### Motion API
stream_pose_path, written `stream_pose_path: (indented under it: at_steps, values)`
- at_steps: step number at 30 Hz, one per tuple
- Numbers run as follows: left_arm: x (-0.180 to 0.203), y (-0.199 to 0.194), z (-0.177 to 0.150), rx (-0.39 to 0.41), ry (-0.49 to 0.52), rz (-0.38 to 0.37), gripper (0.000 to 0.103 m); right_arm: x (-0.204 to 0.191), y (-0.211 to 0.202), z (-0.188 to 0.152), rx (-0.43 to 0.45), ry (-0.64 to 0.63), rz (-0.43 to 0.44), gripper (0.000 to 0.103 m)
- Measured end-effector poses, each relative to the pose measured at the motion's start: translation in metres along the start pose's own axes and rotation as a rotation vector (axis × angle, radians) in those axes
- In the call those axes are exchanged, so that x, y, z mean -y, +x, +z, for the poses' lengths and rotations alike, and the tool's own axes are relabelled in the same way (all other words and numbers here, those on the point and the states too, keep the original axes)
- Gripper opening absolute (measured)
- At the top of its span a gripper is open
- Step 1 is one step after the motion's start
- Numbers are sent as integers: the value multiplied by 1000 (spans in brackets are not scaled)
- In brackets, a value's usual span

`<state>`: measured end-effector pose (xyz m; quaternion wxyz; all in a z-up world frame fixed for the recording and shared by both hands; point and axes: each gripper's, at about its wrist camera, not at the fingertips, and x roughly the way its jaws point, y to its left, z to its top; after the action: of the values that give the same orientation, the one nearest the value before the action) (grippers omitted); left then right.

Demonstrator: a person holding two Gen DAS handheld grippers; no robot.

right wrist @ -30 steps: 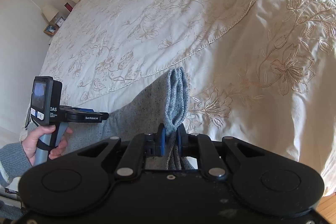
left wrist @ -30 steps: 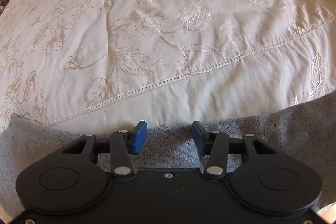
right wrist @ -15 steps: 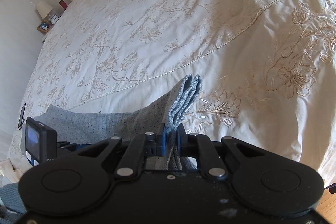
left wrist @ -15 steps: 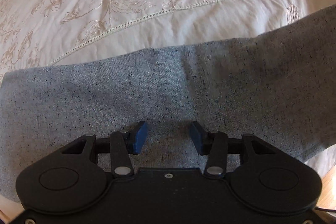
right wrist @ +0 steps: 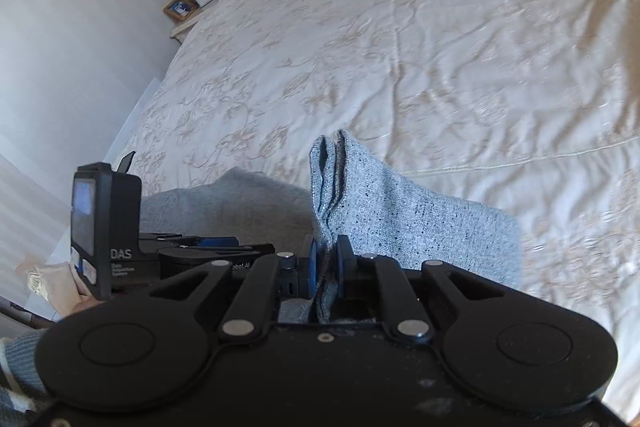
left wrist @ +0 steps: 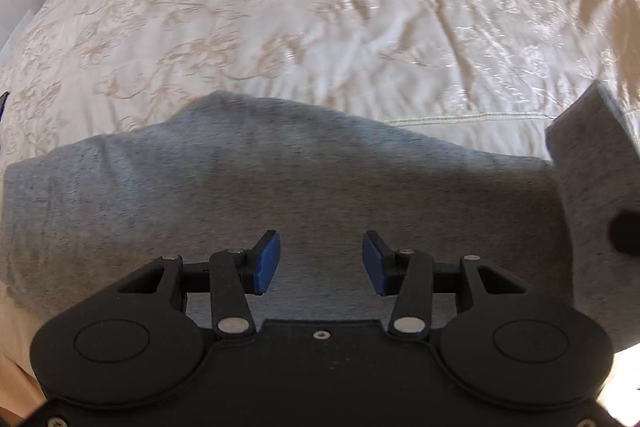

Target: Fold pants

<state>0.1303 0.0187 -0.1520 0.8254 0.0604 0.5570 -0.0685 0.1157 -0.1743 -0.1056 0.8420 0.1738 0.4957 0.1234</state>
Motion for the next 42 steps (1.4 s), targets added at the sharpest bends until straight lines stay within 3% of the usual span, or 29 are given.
stream_pose_path:
  at_steps: [5,6,8,9,10,12,14,17,21,23,24,27,28,31,34,37,39,42]
  values:
    - [-52,2,-7,-8,-17,25,52,-49,84,-21,-46,-10,-13,11]
    - [-59,1,-8,-5,-15,25,52,-54,95,-25,-48,-22,-7,17]
    - [-66,-1,-9,-4,-6,16,52,-61,107,-29,-35,-39,30,27]
    - [-68,-3,-7,1,-2,5,52,-65,109,-31,-34,-46,31,39]
    - [-69,-6,-5,12,2,-8,52,-69,108,-31,-42,-55,29,42]
    - [-63,-11,0,33,23,-37,52,-71,94,-31,-29,-73,54,40]
    - [-49,-13,4,45,57,-75,52,-63,75,-29,37,-64,12,40]
    - [-20,-6,6,30,103,-152,52,-30,50,-25,89,0,-117,40]
    - [28,16,-7,3,211,-208,52,40,49,-12,46,68,-212,42]
    - [49,35,-17,-41,266,-183,52,78,65,-3,-8,89,-267,41]
    - [57,47,-24,-70,292,-153,54,97,77,3,-41,101,-295,36]
    - [68,60,-36,-56,336,-84,57,130,94,12,-89,108,-310,36]
    - [69,58,-36,-58,335,-77,57,136,91,13,-85,112,-303,40]
    - [65,37,-33,-31,290,-67,56,130,68,10,-43,89,-294,40]
    - [60,24,-39,0,260,-43,56,112,40,-13,-27,43,-283,40]
    - [59,33,-48,-50,258,-8,57,100,34,-50,-90,7,-291,37]
    - [59,47,-54,-89,247,17,58,95,40,-82,-190,-13,-296,36]
    - [55,40,-50,-85,207,15,57,91,36,-99,-196,-6,-303,36]
